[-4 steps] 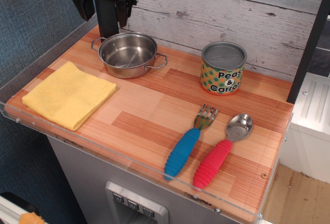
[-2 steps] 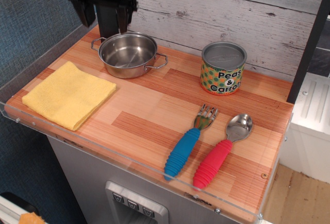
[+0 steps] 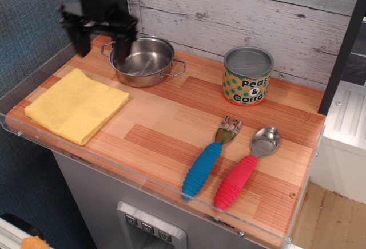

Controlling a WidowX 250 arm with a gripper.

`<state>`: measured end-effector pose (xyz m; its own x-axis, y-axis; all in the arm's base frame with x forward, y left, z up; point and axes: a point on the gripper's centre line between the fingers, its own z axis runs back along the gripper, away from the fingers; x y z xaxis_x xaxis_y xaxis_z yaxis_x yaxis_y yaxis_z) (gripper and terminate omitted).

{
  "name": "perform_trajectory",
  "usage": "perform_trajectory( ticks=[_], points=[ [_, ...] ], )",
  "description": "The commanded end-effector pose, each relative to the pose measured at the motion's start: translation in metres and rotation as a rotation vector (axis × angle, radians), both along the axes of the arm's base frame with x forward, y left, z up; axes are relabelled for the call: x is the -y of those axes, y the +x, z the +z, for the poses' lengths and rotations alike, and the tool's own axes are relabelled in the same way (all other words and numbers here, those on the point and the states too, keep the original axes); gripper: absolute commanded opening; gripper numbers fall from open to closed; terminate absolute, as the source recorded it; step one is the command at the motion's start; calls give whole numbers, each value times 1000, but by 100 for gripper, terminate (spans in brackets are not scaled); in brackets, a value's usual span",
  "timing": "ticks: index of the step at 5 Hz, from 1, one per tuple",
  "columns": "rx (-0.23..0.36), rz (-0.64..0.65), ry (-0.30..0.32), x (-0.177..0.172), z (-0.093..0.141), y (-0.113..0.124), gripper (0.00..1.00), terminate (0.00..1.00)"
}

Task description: Move the yellow cloth near to the blue spatula.

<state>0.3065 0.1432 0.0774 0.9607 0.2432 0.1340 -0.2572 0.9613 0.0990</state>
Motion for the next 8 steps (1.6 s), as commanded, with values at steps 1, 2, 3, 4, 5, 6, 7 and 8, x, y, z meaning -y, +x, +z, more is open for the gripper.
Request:
perform_trajectory(
  ticks=[1, 2, 3, 4, 5, 6, 7, 8],
  points=[
    [-20, -48, 49, -14, 3, -21, 0, 0],
    [-41, -86, 108, -23, -5, -30, 0, 0],
    [-12, -99, 115, -32, -12, -36, 0, 0],
    [-9, -100, 113, -38, -23, -38, 0, 0],
    [-22, -98, 112, -35, -34, -37, 0, 0],
    [-10, -48, 80, -30, -42, -37, 0, 0],
    [-26, -36, 85, -23, -49, -36, 0, 0],
    [2, 39, 51, -21, -48, -40, 0, 0]
  ],
)
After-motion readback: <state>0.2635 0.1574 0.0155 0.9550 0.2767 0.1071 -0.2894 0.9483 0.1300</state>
